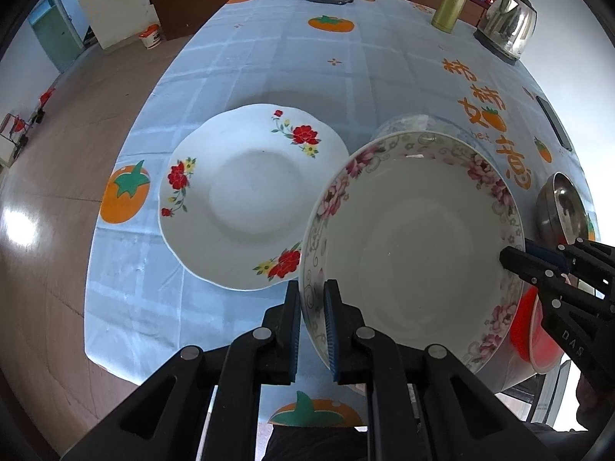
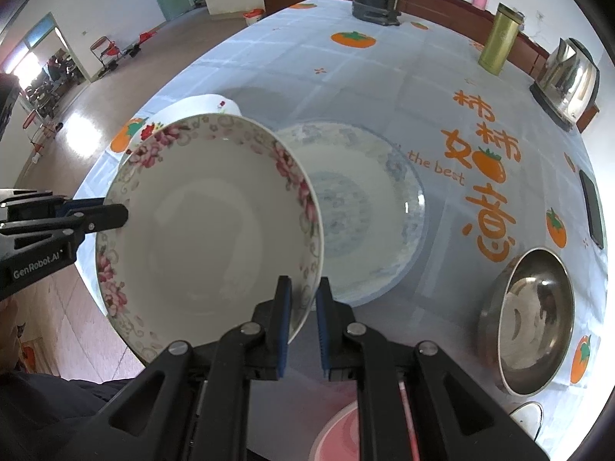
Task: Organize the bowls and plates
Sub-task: 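Lift the floral plate on edge and carry it toward the blue-patterned plate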
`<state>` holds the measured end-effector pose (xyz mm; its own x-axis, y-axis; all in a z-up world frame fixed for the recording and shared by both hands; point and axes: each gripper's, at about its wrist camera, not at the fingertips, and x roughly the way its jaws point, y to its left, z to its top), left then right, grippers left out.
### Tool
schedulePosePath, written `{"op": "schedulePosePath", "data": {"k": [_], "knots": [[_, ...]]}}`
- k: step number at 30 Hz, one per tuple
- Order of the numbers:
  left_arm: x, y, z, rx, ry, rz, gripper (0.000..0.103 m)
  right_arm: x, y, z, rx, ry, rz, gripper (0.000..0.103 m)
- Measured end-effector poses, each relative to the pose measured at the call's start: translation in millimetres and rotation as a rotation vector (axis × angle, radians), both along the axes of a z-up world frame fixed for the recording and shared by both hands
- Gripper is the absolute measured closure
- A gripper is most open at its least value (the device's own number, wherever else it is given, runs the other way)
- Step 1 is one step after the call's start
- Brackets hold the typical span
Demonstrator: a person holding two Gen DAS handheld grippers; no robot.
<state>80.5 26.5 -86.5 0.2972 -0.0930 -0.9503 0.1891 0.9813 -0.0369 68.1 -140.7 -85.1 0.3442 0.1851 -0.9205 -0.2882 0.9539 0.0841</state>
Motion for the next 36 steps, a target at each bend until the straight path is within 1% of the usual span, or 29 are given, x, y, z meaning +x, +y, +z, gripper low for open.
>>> {"op": "schedulePosePath", "data": {"k": [18, 36], "knots": [[19.1, -21.3, 2.9, 0.019, -0.016, -0.042, 0.09, 13.0, -17.8, -1.2, -0.005, 0.002, -0.046, 0.09], [33.5, -39.5, 0.1, 0.031, -0.006, -0.075, 0.09, 21.6, -33.1, -4.5, -0.009, 0.013, -0.076, 0.09]]}}
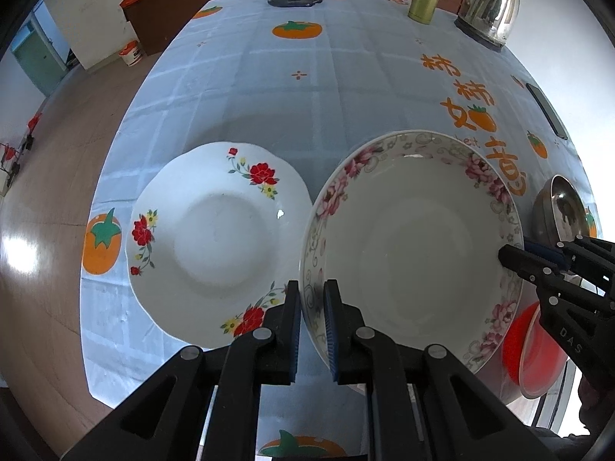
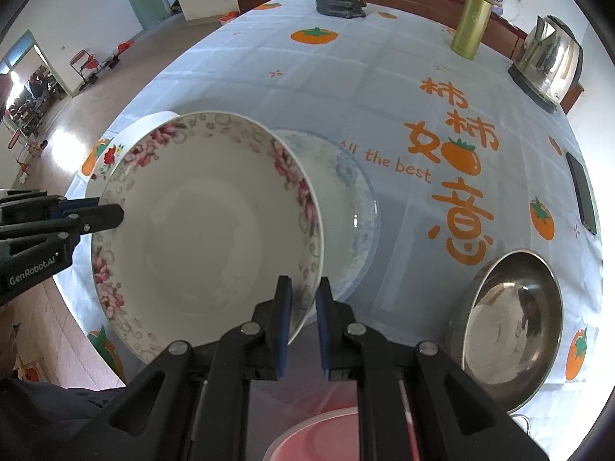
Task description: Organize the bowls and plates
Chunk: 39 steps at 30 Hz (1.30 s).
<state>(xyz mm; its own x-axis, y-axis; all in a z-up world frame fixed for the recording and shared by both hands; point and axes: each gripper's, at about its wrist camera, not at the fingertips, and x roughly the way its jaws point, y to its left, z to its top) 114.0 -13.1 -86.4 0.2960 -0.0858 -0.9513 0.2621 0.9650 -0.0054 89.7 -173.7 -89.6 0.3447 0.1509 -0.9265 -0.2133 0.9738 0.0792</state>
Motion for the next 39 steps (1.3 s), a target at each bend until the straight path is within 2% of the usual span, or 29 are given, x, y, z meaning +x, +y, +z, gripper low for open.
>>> {"op": "schedulePosePath", "data": {"k": [18, 30, 39], "knots": [[18.6, -19.6, 0.4, -0.021, -0.016, -0.021, 0.091, 16.9, -20.2, 0.7, -0.024, -0.011, -0.041, 0.09], [31.5, -26.9, -11.5, -0.042, 0.018, -0.003, 0.091, 28.4, -30.8, -11.2, -0.02, 0.019, -0.056, 0.09], [40.7, -27.6, -8.9, -0.046, 0.016, 0.01, 0.091, 40.0, -32.2, -4.6, -0.028, 0.004, -0.053, 0.09]]}}
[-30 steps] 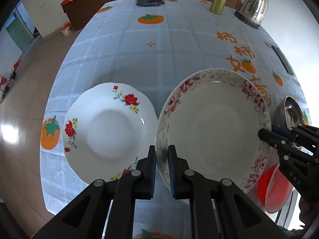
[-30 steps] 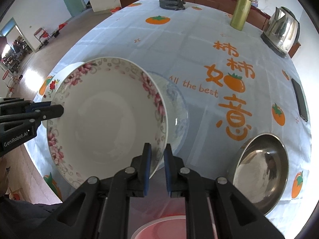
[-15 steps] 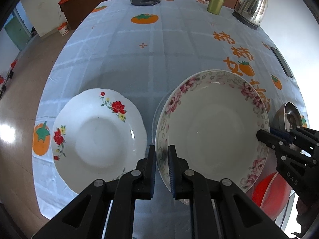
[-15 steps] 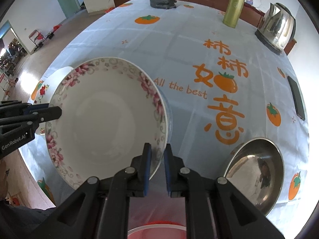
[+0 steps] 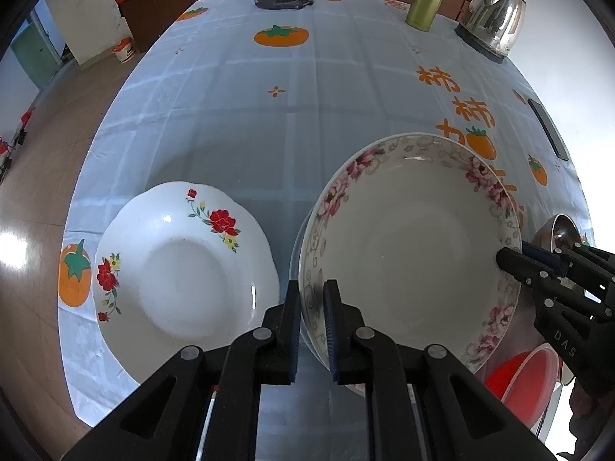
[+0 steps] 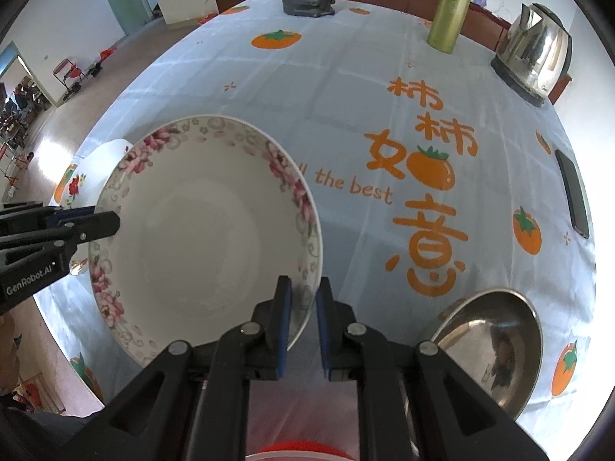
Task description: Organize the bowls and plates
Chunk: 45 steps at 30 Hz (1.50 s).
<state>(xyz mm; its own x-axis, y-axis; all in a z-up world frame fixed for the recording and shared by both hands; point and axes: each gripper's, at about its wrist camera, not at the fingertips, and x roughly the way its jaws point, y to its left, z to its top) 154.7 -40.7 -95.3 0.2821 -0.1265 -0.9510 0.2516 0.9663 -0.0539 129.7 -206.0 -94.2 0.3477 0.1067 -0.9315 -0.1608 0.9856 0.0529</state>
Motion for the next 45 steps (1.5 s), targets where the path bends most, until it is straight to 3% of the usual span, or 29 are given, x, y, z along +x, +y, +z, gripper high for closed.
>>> {"op": "schedulePosePath", "data": {"k": [45], "knots": [[-1.6, -4.3, -10.6, 0.018, 0.049, 0.01, 0.091, 13.5, -0.9, -10.9, -0.037, 0.028, 0.005, 0.09]]}}
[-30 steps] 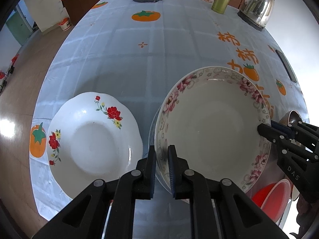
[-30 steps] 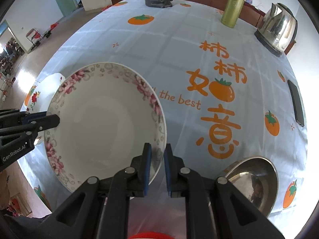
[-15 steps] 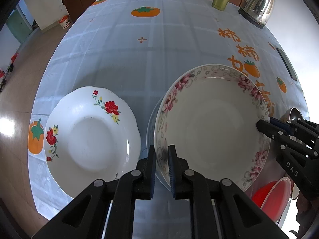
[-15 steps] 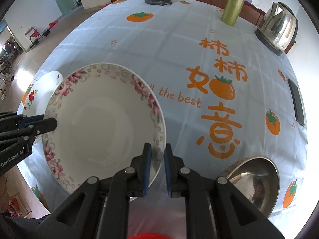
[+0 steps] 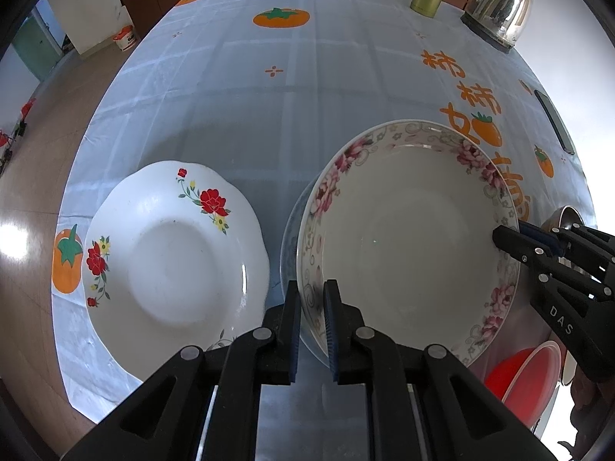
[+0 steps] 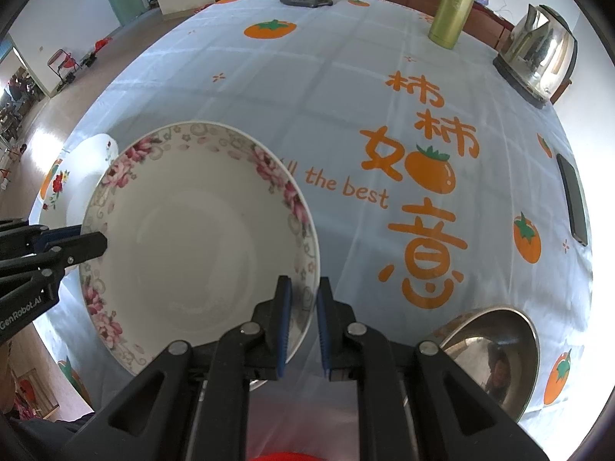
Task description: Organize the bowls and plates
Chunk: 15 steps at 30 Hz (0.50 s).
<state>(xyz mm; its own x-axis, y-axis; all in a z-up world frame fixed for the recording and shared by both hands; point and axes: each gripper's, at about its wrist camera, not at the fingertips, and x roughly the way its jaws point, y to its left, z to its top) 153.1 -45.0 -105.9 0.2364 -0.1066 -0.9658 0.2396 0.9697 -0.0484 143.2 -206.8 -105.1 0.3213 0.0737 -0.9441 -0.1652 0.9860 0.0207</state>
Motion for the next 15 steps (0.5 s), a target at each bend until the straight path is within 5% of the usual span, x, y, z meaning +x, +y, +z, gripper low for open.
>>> {"op": "schedulePosePath", "data": {"k": [15], "knots": [[3.6, 4.2, -6.1, -0.004, 0.028, 0.019, 0.091, 5.7, 5.5, -4.6, -0.018, 0.011, 0.024, 0.09]]}}
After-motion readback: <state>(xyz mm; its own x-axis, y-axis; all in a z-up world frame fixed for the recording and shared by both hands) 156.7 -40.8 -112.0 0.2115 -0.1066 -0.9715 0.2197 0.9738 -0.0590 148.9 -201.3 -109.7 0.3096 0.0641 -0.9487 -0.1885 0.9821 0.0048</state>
